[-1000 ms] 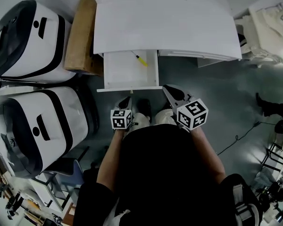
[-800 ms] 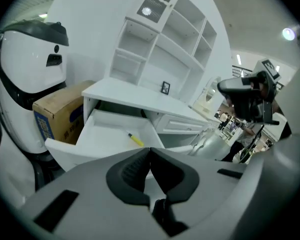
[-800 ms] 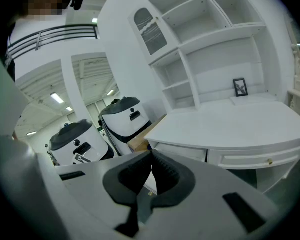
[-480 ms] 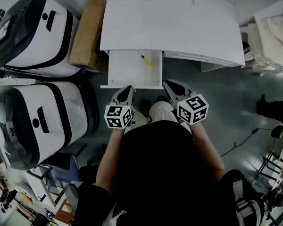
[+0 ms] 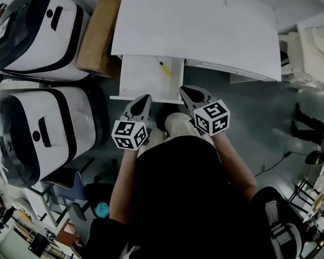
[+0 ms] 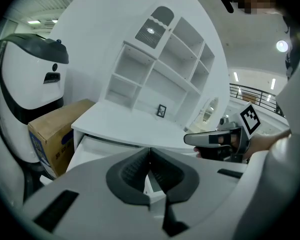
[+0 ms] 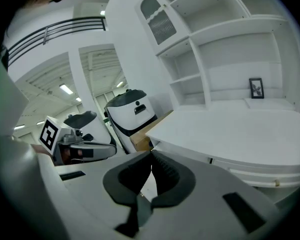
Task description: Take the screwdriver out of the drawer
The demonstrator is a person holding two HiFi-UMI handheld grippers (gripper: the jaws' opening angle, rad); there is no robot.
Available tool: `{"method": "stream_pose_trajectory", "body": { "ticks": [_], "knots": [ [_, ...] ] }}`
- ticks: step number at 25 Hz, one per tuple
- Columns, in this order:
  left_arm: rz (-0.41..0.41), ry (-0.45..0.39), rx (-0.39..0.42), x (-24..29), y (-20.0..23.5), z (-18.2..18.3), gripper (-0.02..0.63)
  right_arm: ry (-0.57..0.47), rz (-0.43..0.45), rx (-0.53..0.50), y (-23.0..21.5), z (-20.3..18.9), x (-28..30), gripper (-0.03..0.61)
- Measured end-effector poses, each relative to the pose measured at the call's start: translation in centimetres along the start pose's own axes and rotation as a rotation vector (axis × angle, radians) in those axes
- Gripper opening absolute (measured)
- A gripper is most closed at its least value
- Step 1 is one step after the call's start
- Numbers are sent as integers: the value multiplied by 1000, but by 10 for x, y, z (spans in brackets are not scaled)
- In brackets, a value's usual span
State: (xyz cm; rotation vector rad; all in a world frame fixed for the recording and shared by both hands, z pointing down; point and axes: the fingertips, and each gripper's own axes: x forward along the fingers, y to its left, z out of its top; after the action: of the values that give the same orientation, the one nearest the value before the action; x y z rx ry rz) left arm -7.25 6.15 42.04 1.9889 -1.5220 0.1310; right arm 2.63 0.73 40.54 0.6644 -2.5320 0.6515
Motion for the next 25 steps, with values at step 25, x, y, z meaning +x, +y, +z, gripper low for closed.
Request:
{"method": "stream_pose_trajectory", "body": {
  "ticks": [25],
  "knots": [
    [193, -24, -81, 42, -12, 13, 25, 363, 5, -84, -93, -58, 126, 104]
  ]
}}
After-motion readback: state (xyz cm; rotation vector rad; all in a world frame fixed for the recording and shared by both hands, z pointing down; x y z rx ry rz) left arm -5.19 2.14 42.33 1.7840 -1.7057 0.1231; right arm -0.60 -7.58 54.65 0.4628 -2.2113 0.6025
